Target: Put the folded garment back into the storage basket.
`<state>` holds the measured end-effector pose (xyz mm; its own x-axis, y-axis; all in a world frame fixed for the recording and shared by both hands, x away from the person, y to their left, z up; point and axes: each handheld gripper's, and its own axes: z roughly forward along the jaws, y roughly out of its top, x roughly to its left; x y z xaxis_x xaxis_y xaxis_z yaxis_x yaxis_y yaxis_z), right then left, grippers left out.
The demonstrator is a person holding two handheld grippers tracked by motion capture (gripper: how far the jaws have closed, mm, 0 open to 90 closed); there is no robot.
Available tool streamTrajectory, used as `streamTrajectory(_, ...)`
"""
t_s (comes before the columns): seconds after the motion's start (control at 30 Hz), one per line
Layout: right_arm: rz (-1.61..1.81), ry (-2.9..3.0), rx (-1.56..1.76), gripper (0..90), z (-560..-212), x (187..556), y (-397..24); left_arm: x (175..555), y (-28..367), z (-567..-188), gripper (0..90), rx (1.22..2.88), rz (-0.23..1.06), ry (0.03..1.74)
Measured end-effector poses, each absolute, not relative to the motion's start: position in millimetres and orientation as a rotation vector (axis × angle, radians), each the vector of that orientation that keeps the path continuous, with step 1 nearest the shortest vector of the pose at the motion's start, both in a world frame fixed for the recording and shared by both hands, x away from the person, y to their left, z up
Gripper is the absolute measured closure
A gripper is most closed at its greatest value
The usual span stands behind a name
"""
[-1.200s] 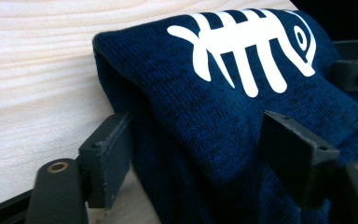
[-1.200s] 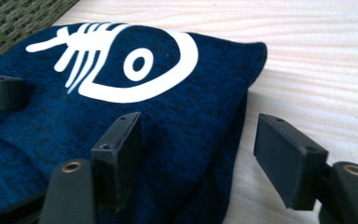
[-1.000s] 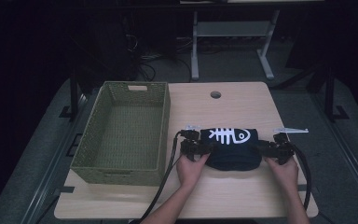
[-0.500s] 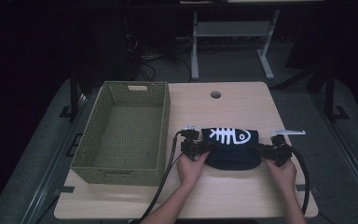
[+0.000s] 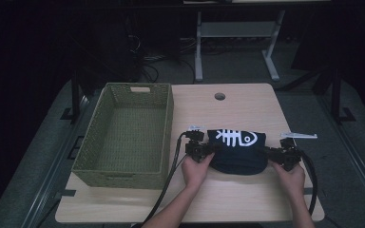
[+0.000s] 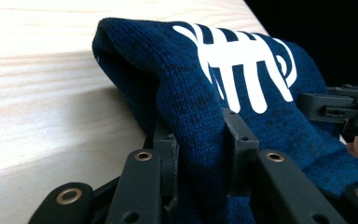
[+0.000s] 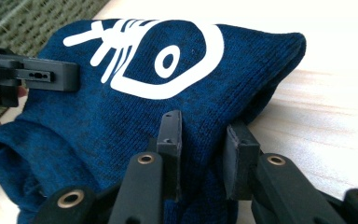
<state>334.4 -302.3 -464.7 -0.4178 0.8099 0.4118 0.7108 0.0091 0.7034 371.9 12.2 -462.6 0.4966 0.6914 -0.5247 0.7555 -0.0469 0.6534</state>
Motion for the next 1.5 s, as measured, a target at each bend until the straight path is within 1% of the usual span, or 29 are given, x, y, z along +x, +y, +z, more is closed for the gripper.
streamTrajectory(0.23,1.458,2.09,1.627,71.6,-453.4,324.3,-310.6,370.5,9.0,-446.2,70.8,1.747,-0.089,1.179)
streamTrajectory(0.4,1.48,2.075,1.633,71.7,-450.3,321.8,-313.9,369.3,6.4,-439.5,70.8,1.758,-0.079,1.157)
streamTrajectory(0.57,1.5,2.076,1.634,72.3,-444.9,319.1,-317.5,368.7,6.7,-427.6,70.8,1.747,-0.095,1.135)
streamTrajectory(1.0,1.581,2.013,1.637,72.2,-429.2,309.6,-320.5,364.0,5.5,-398.7,70.6,1.77,-0.072,1.056)
streamTrajectory(1.2,1.614,2.005,1.632,72.1,-419.2,304.7,-323.6,362.5,7.0,-386.8,70.6,1.779,-0.085,1.022)
streamTrajectory(1.5,1.688,2.006,1.608,72.2,-401.8,303.0,-324.3,361.5,15.4,-370.6,70.4,1.741,-0.121,1.001)
